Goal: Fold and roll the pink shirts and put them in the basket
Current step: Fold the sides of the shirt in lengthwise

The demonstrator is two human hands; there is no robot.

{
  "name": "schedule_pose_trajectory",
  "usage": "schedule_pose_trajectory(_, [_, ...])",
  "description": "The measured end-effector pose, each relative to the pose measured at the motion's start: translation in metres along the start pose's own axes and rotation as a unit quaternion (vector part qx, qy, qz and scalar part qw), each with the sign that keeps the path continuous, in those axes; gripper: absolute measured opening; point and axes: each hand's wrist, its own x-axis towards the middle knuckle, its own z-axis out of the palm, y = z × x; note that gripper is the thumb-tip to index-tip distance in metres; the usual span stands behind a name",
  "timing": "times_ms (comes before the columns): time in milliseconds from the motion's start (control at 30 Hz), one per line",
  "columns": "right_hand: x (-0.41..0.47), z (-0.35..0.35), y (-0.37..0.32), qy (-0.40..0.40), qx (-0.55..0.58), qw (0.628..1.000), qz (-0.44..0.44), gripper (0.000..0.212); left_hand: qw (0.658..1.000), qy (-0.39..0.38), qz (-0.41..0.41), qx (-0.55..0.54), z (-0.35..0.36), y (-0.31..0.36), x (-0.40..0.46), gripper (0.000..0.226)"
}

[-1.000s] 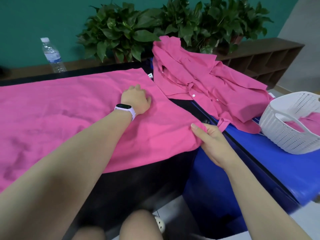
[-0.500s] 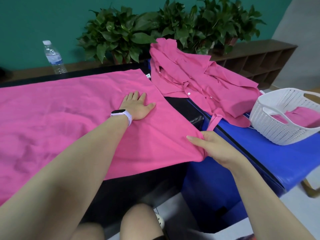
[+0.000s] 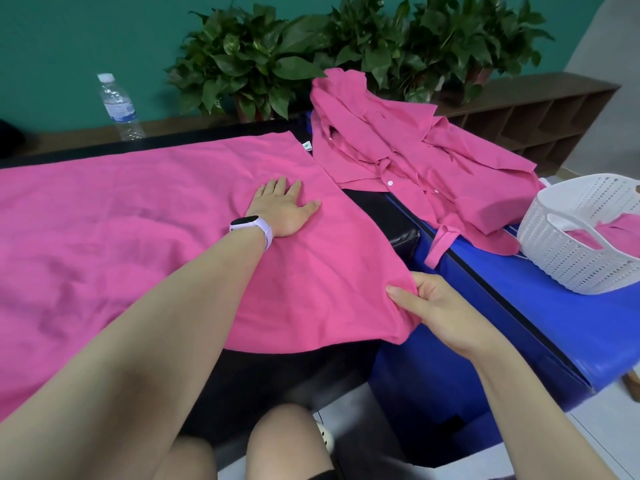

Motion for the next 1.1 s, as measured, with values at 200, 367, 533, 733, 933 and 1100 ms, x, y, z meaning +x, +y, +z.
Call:
schedule_pose_trajectory(200, [-0.012, -0.011, 0.012, -0.043, -0.019, 0.992, 0.115, 0.027, 1.0, 0.006, 0.006, -0.008, 0.001, -0.002, 0.001, 0.083])
schedule_pose_trajectory(367, [-0.012, -0.006, 0.013, 0.0, 0.066, 0.995, 0.071, 0.031, 0.998, 0.05, 0.013, -0.039, 0.0, -0.001, -0.003, 0.07])
schedule_pose_trajectory(533, [-0.011, -0.004, 0.022, 0.052, 0.05, 0.995, 0.064, 0.024, 0.97, 0.236, 0.041, 0.029, -0.005, 0.013, -0.024, 0.033])
schedule_pose_trajectory(733, [-0.001, 0.001, 0.015, 0.157, -0.228, 0.953, 0.122, 0.02, 0.993, 0.106, 0.024, 0.041, -0.003, 0.016, -0.047, 0.052])
schedule_pose_trajectory(933, [0.043, 0.071, -0.045, 0.224, -0.327, 0.913, -0.093, 0.013, 0.991, 0.025, 0.104, -0.085, -0.013, -0.024, -0.115, 0.057])
schedule_pose_trajectory(1100, [0.075, 0.176, -0.088, 0.054, -0.376, 0.907, -0.183, 0.021, 0.989, 0.116, 0.036, -0.084, -0.024, -0.117, -0.203, 0.057])
